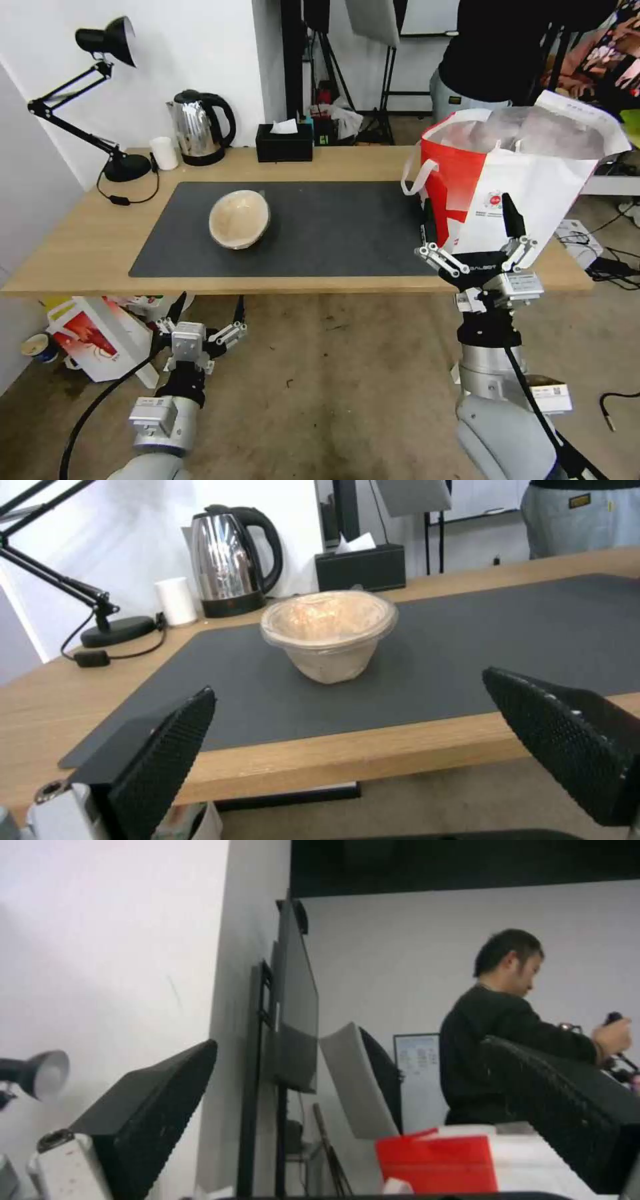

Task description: Pick up the trash from the table and place it into the takeout bag.

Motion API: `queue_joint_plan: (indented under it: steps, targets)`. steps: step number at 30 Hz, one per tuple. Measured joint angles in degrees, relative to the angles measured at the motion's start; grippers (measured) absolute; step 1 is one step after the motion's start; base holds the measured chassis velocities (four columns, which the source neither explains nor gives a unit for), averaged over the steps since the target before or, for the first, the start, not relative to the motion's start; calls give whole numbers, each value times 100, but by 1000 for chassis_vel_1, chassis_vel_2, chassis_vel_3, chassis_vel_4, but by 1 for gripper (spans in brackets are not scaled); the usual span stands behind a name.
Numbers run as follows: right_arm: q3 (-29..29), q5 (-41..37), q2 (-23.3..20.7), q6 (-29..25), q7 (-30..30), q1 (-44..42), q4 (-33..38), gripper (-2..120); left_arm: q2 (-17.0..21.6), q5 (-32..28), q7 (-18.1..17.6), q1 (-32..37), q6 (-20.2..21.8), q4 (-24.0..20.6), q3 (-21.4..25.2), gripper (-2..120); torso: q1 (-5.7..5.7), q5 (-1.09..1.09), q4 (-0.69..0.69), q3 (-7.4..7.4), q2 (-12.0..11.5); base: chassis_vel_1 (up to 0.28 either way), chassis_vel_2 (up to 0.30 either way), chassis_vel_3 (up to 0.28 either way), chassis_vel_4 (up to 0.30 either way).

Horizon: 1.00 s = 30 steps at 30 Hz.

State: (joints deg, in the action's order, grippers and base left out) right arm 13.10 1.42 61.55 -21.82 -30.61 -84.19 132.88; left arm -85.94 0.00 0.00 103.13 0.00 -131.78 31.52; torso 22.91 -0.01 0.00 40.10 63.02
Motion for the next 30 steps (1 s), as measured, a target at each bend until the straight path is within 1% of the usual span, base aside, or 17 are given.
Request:
queue_joint_plan:
  steps: [6, 9, 17, 23, 30]
  targets:
    - [-34, 209, 66, 173, -281, -162, -66, 100, 0, 0, 0, 0, 0, 0, 0, 100, 1, 0, 0, 0, 0, 0, 0, 0, 0]
    - [-57, 392, 93, 388, -562, -289, -105, 100, 0, 0, 0, 0, 0, 0, 0, 100, 1, 0, -1, 0, 0, 0, 0, 0, 0]
    - [-38, 491, 75, 541, -810, -505, -173, 100, 0, 0, 0, 0, 0, 0, 0, 100, 1, 1, -1, 0, 0, 0, 0, 0, 0]
    - [-29, 497, 50, 580, -889, -605, -226, 100, 0, 0, 0, 0, 0, 0, 0, 100, 1, 1, 0, 0, 0, 0, 0, 0, 0]
    - [-56, 483, -77, 795, -999, -868, -176, 100, 0, 0, 0, 0, 0, 0, 0, 100, 1, 1, -1, 0, 0, 0, 0, 0, 0]
